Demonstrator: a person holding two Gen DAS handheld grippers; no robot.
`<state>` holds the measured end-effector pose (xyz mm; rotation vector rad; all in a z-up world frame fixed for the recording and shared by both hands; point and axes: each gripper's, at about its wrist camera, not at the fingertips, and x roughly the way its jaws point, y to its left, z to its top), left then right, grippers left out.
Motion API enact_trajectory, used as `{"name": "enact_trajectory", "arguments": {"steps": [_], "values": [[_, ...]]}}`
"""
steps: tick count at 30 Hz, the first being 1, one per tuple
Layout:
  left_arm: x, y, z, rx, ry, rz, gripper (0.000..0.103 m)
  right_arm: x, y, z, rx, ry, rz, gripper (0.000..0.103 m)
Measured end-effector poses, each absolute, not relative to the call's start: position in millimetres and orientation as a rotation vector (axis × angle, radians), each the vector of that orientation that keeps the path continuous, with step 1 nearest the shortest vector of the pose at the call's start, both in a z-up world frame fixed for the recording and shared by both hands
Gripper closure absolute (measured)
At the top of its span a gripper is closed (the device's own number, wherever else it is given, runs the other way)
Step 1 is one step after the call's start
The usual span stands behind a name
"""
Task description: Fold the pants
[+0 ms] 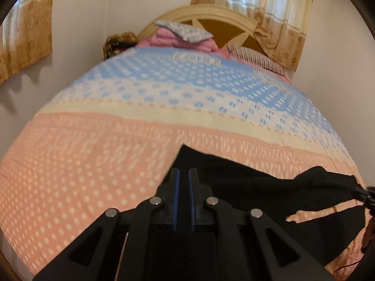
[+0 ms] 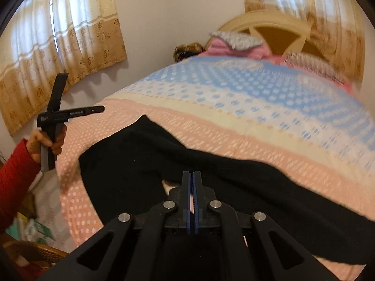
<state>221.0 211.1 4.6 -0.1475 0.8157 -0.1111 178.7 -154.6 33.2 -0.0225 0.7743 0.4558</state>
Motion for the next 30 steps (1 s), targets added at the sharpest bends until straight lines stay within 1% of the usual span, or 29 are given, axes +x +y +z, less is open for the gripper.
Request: {"name": "enact_trajectory", "arguments": {"steps": [3,4,5,7,9,12,13,14,15,16,17,21,26,30], "values": [[218.4,201.2,-7.5,-0.155,0.853,-0.097,0.085,204.7,-148.1,24.3,0.072,0.859,0.488,0.1],[216.6,197.3,-13.3,-0.151,0.86,-0.096,0.079,208.0,-139.8,24.6,0.091,0.867,0.521,0.1],[215.3,192.6,-19.4,-0.143,0.87,-0.09,0.071,217.9,-133.5,23.2,0.105,0.874,0.545,0.1],[205.7,183.5,-36.7,-0.125,0.889,-0.072,0.061,247.0,-118.2,18.4,0.149,0.891,0.574,0.1],[202.9,182.8,-47.1,-0.127,0.91,-0.072,0.061,289.0,-96.9,4.5,0.214,0.94,0.635,0.099],[201.0,193.6,-54.2,-0.192,0.935,-0.083,0.06,340.0,-61.5,-21.0,0.22,1.004,0.661,0.099],[199.8,200.4,-54.3,-0.218,0.94,-0.081,0.056,356.9,-47.1,-31.2,0.21,1.03,0.68,0.099],[198.0,206.8,-53.9,-0.237,0.939,-0.077,0.048,370.4,-31.5,-40.5,0.188,1.05,0.692,0.099],[195.9,211.8,-53.8,-0.248,0.935,-0.069,0.044,381.8,-17.9,-49.0,0.161,1.066,0.703,0.099],[193.7,216.8,-53.2,-0.252,0.933,-0.059,0.036,392.2,-4.4,-57.5,0.133,1.082,0.714,0.099],[191.7,219.4,-53.2,-0.249,0.932,-0.051,0.032,398.8,5.1,-64.2,0.112,1.094,0.714,0.099],[185.5,228.7,-51.9,-0.219,0.912,-0.021,0.029,411.4,28.7,-80.7,0.044,1.123,0.729,0.099],[189.9,227.0,-51.2,-0.231,0.894,-0.038,0.028,413.8,19.8,-75.6,0.018,1.087,0.692,0.099],[191.4,221.2,-51.0,-0.235,0.891,-0.061,0.028,416.3,14.1,-82.7,-0.015,1.108,0.661,0.099]]}}
